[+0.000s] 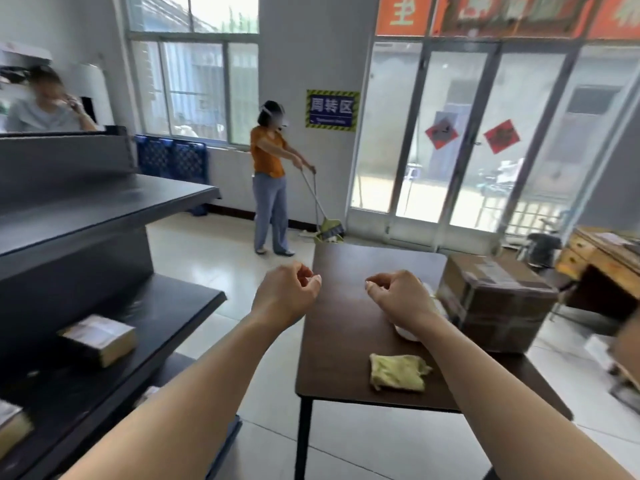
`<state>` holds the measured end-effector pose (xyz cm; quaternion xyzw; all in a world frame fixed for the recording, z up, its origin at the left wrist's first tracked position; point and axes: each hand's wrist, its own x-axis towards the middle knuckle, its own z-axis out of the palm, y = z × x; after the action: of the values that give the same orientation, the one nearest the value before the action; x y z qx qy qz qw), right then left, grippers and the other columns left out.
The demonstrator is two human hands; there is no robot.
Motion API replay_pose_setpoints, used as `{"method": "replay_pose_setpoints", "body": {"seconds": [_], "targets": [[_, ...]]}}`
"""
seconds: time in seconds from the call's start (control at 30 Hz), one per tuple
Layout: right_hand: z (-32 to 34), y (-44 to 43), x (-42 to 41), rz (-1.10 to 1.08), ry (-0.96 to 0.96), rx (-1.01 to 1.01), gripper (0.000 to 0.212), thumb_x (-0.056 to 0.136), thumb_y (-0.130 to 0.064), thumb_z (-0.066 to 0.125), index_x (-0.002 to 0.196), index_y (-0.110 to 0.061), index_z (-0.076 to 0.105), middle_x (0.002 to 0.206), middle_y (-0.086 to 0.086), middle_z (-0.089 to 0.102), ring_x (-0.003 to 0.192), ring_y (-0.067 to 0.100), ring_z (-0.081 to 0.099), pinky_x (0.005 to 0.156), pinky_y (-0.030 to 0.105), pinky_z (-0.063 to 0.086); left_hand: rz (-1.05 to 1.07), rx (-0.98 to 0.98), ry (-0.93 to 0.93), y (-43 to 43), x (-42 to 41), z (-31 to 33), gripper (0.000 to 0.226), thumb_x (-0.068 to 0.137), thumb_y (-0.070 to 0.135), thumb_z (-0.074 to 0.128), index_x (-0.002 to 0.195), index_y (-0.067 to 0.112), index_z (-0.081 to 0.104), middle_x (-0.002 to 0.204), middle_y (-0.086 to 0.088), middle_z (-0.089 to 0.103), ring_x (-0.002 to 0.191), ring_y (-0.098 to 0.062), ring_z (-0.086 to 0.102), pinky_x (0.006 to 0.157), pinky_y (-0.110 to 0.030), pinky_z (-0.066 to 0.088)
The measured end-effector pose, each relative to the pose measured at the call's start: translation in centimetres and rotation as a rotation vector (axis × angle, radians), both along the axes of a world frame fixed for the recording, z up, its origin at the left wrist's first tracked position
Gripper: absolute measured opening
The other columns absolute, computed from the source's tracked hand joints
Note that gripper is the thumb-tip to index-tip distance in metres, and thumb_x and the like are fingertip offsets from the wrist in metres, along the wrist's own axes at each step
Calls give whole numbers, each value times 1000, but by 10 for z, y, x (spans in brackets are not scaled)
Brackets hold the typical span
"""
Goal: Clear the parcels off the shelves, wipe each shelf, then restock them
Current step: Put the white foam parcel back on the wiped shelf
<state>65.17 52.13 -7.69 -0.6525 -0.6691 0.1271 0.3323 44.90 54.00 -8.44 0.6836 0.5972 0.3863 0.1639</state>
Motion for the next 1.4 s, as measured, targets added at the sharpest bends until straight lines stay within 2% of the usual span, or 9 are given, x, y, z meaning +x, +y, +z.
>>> {"method": "replay_pose_setpoints", "body": {"seconds": [0.17, 0.37, 0.47, 0.6, 0.73, 0.87, 0.93, 1.27, 1.4], "targets": [[-15, 16, 71, -127, -22, -65, 22, 91, -29, 60, 104, -19, 75, 105, 2, 73, 103, 20, 64, 87, 30, 48, -102, -78, -38, 34, 66, -20, 19, 87, 39, 61, 90, 21, 67, 83, 8, 67, 82, -14, 62, 79, -32, 52], [-36, 41, 129, -293, -13, -136, 25, 91, -32, 59, 110, -23, 73, 117, 2, 69, 112, 21, 60, 96, 35, 47, -173, -140, -51, 84, 117, -47, 20, 86, 39, 62, 92, 21, 68, 89, 5, 68, 87, -17, 63, 82, -35, 53], [-47, 61, 151, -353, -8, -162, 25, 92, -31, 58, 110, -23, 72, 116, 1, 69, 107, 21, 62, 94, 37, 50, -203, -165, -69, 116, 140, -60, 21, 86, 39, 63, 92, 19, 69, 89, 4, 68, 87, -16, 63, 81, -35, 53], [-59, 95, 174, -416, 32, -201, 27, 93, -30, 57, 114, -21, 71, 114, 2, 69, 96, 25, 67, 88, 42, 54, -247, -213, -66, 162, 167, -75, 20, 86, 40, 63, 91, 21, 68, 86, 7, 66, 82, -13, 61, 72, -27, 48], [-70, 132, 194, -500, 16, -201, 31, 94, -30, 56, 119, -18, 69, 118, 2, 68, 108, 20, 61, 91, 34, 51, -274, -271, -72, 211, 191, -84, 18, 86, 38, 63, 91, 21, 67, 84, 8, 65, 82, -13, 61, 73, -27, 48], [-87, 168, 214, -568, 54, -223, 34, 94, -30, 56, 123, -16, 66, 119, 2, 67, 108, 19, 60, 84, 26, 46, -322, -340, -75, 258, 217, -94, 16, 87, 34, 63, 92, 20, 66, 86, 6, 67, 80, -12, 61, 71, -26, 47], [-99, 184, 225, -607, 75, -230, 36, 93, -30, 57, 126, -15, 64, 121, 2, 66, 110, 19, 59, 86, 26, 45, -338, -372, -66, 278, 231, -105, 18, 87, 34, 62, 95, 18, 66, 86, 6, 66, 82, -12, 61, 71, -25, 46], [-163, 252, 270, -606, 66, -326, 45, 96, -27, 51, 139, -14, 51, 140, 6, 52, 126, 23, 50, 101, 32, 42, -312, -558, -86, 335, 289, -162, 29, 87, 32, 61, 109, 13, 61, 88, 7, 57, 89, -14, 57, 75, -25, 41], [-194, 285, 295, -550, 48, -359, 44, 98, -26, 47, 140, -12, 47, 140, 7, 50, 129, 23, 46, 105, 33, 38, -287, -633, -113, 355, 318, -193, 37, 89, 31, 59, 119, 10, 58, 95, 5, 59, 100, -18, 59, 83, -28, 45]]}}
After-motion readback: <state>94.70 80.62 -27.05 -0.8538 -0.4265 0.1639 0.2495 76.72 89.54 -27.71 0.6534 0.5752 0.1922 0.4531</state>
